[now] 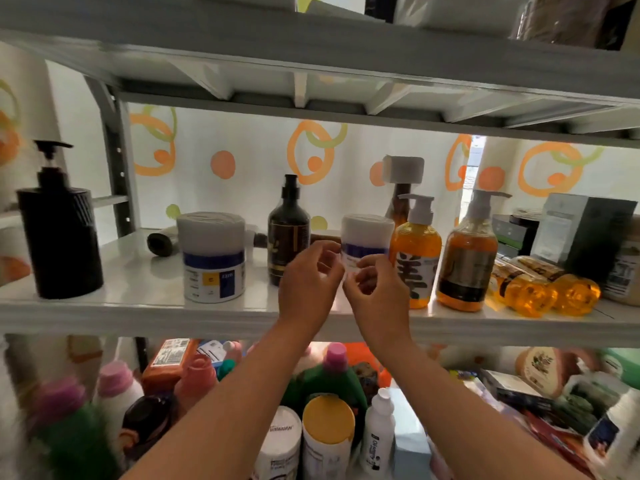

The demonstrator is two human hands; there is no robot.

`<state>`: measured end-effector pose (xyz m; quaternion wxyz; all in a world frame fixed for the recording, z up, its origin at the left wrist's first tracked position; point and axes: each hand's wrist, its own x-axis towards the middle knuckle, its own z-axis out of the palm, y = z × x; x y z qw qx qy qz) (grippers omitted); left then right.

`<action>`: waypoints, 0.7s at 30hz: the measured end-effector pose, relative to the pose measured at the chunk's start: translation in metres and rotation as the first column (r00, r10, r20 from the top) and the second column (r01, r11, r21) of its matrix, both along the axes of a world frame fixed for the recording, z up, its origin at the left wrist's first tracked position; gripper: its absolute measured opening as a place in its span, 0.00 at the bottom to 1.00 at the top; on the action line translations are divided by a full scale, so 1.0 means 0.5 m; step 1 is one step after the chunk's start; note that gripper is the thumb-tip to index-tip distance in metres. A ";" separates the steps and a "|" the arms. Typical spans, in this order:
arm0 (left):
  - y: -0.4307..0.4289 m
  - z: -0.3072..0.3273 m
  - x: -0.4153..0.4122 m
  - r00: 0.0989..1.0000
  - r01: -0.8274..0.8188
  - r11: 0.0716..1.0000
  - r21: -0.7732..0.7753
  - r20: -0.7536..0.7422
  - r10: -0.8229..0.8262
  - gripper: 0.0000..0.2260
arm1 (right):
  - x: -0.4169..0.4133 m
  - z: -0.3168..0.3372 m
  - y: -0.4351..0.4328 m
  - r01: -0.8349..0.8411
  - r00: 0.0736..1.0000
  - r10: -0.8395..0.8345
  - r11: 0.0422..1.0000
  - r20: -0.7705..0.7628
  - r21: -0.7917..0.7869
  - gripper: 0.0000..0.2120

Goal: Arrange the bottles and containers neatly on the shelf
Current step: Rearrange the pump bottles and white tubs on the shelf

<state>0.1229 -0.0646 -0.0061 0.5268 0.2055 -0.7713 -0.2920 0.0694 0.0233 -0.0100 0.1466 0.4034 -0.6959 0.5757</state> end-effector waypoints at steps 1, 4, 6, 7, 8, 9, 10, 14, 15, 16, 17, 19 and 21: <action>-0.011 -0.002 0.026 0.998 -0.058 0.998 -0.009 -0.038 0.057 0.09 | 0.016 -0.003 -0.018 -0.054 0.998 0.054 0.998 0.015 0.024 0.10; -0.051 -0.012 0.101 0.976 -0.182 0.983 0.024 -0.114 0.184 0.07 | 0.064 -0.006 -0.073 -0.175 0.984 0.172 0.980 0.036 0.095 0.11; -0.087 -0.020 0.147 0.953 -0.268 0.961 0.061 -0.132 0.274 0.07 | 0.095 -0.005 -0.109 -0.233 0.972 0.225 0.965 0.072 0.119 0.13; -0.106 -0.023 0.168 0.938 -0.308 0.949 0.072 -0.142 0.316 0.09 | 0.109 -0.004 -0.126 -0.263 0.963 0.252 0.957 0.096 0.125 0.15; -0.125 -0.025 0.188 0.925 -0.342 0.937 0.077 -0.152 0.350 0.11 | 0.122 -0.002 -0.141 -0.290 0.954 0.276 0.948 0.117 0.128 0.18; -0.141 -0.026 0.206 0.914 -0.363 0.929 0.080 -0.164 0.371 0.12 | 0.134 0.000 -0.155 -0.310 0.947 0.293 0.941 0.132 0.132 0.21; -0.155 -0.026 0.223 0.907 -0.374 0.923 0.087 -0.174 0.384 0.13 | 0.144 0.002 -0.169 -0.323 0.942 0.304 0.936 0.142 0.142 0.24; -0.200 -0.026 0.262 0.921 -0.338 0.927 0.162 -0.144 0.361 0.24 | 0.161 0.011 -0.214 -0.320 0.944 0.294 0.927 0.153 0.194 0.32; -0.210 -0.027 0.266 0.937 -0.299 0.935 0.189 -0.125 0.325 0.28 | 0.162 0.013 -0.222 -0.321 0.944 0.294 0.925 0.151 0.204 0.34; -0.220 -0.028 0.269 0.954 -0.255 0.943 0.215 -0.102 0.282 0.32 | 0.163 0.014 -0.230 -0.327 0.942 0.300 0.921 0.150 0.212 0.34; -0.228 -0.029 0.272 0.968 -0.212 0.948 0.238 -0.079 0.237 0.35 | 0.162 0.015 -0.236 -0.337 0.939 0.310 0.917 0.151 0.216 0.35; -0.238 -0.029 0.273 0.986 -0.146 0.950 0.275 -0.036 0.162 0.38 | 0.162 0.014 -0.248 -0.354 0.932 0.326 0.911 0.157 0.212 0.35; -0.243 -0.026 0.272 0.995 -0.089 0.950 0.300 -0.016 0.098 0.40 | 0.161 0.010 -0.255 -0.371 0.923 0.339 0.909 0.181 0.188 0.35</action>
